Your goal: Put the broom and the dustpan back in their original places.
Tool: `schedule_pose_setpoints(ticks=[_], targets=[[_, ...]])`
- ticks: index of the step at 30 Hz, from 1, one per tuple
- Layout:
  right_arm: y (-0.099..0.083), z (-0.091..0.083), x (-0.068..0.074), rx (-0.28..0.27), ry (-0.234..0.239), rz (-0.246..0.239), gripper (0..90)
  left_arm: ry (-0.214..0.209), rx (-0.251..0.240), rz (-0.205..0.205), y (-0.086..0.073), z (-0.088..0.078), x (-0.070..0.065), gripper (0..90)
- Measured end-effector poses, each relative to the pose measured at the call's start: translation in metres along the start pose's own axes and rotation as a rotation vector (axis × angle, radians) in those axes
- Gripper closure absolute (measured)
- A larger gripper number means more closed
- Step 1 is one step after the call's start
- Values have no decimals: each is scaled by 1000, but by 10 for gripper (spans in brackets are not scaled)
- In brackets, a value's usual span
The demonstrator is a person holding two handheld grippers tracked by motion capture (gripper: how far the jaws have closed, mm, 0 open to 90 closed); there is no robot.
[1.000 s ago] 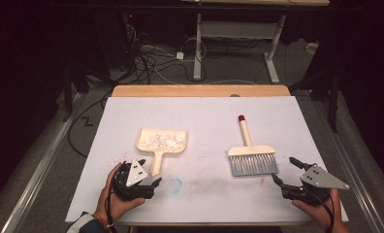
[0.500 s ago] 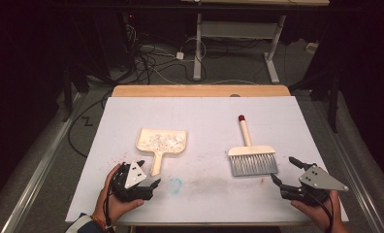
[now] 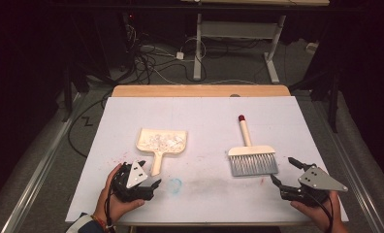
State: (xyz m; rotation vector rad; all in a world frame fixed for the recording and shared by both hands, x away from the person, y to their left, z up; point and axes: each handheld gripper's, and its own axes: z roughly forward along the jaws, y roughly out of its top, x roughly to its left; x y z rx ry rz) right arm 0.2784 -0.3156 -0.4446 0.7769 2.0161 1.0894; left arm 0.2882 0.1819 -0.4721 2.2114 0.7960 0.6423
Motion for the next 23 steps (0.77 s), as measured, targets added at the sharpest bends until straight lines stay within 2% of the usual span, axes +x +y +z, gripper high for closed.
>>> schedule_pose_setpoints(ticks=[16, 23], targets=[[-1, 1, -1, 1, -1, -5, 223, 3, 6, 3, 2, 3, 1, 195], [-2, 1, -4, 9, -25, -3, 223, 3, 1, 3, 3, 4, 1, 195]])
